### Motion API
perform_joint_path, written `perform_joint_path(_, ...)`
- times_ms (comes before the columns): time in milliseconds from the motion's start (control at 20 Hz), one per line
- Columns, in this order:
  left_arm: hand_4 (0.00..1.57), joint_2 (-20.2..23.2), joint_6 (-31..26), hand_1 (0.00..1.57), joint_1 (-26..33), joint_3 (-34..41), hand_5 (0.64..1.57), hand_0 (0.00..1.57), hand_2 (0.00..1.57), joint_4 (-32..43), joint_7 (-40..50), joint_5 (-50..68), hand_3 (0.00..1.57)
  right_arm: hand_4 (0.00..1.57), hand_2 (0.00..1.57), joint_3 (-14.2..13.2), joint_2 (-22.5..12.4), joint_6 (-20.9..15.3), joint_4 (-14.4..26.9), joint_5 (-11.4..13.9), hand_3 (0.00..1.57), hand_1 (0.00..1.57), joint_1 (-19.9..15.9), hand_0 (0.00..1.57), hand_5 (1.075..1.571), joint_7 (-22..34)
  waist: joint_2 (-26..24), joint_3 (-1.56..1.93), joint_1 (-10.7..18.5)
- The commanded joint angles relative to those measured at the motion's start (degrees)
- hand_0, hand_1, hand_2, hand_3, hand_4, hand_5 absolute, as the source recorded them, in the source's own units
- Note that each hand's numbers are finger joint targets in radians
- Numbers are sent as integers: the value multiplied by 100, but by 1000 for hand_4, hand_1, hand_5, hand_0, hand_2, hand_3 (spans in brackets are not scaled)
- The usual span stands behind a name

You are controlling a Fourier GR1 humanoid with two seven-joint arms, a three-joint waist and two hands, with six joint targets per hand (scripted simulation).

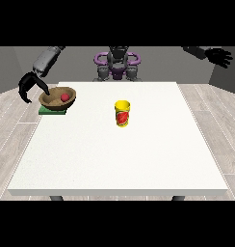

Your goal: Pick the cup and pour the ball into the bowl, then pick the bowl and place it on the pad

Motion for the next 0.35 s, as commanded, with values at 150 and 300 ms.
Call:
perform_joint_path(150, 902, -1096, 764, 0, 25, -895, 1559, 0, 0, -816, 874, -326, 0, 0, 0, 268, -313, 503, 109, 151, 0, 0, -253, 0, 1356, 628, -1130, -3, -198)
perform_joint_path(300, 902, -1063, 766, 0, 315, -954, 1559, 0, 0, -383, 1177, -464, 0, 476, 0, 532, 316, 736, -383, 50, 0, 0, -431, 0, 1434, 802, -2111, -13, -426)
